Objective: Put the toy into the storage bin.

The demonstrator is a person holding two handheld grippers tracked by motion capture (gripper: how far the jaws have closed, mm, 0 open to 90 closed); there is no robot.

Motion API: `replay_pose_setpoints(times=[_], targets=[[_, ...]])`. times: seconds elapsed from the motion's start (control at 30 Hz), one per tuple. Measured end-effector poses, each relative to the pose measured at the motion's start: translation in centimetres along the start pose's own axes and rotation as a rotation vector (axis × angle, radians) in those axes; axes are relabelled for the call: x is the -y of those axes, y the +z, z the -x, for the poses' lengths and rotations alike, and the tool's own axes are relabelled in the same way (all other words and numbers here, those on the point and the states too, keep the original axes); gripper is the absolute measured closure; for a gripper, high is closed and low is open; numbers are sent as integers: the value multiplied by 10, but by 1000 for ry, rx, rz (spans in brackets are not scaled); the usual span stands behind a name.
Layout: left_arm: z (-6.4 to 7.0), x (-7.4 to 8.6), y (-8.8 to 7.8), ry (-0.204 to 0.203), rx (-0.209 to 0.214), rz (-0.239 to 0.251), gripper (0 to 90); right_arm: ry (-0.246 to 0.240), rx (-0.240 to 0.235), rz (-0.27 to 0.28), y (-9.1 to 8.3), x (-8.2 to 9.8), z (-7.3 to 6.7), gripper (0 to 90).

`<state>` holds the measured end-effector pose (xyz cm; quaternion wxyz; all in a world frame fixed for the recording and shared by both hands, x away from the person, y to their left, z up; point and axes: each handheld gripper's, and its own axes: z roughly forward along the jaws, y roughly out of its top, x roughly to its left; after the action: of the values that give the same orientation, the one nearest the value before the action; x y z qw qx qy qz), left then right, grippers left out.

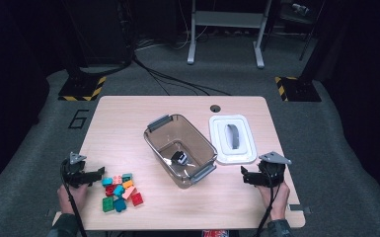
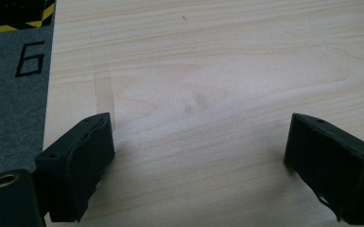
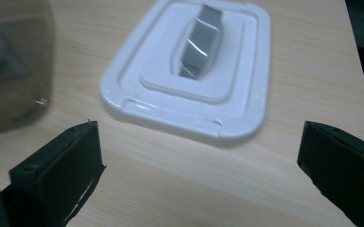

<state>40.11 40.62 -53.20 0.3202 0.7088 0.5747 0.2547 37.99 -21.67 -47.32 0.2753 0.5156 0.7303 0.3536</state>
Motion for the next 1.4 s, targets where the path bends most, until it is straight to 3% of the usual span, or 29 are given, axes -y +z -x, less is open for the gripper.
replay_pose_setpoints(times=[0.2,0.37,0.5,0.6,0.7,0.83,0.97,1.03,1.1,1.17,1.23,1.4], targets=[[0,0,0,0,1,-2,87,42,30,-99,28,28,19,0],[0,0,0,-4,3,-3,87,44,43,-146,40,37,27,0],[0,0,0,-4,4,-1,87,14,22,-126,44,36,28,0],[0,0,0,-5,4,-1,87,38,-20,-130,47,36,33,0],[-1,0,-1,5,7,-14,87,21,-32,-129,48,36,36,0],[-4,0,-5,-30,-13,-13,121,27,-36,-125,48,36,36,0],[-10,-1,-19,-89,55,25,120,37,-20,-132,46,37,35,0],[-10,-4,-27,-94,97,29,73,34,-19,-130,46,38,35,0],[-3,-8,-35,-88,141,47,49,34,-20,-130,46,38,35,0],[5,-10,-39,-72,156,49,31,45,-25,-131,45,38,35,0],[14,-12,-44,-54,195,21,21,37,-31,-129,46,38,36,0],[35,-9,-47,-23,228,-25,10,32,-33,-127,46,38,36,0]])
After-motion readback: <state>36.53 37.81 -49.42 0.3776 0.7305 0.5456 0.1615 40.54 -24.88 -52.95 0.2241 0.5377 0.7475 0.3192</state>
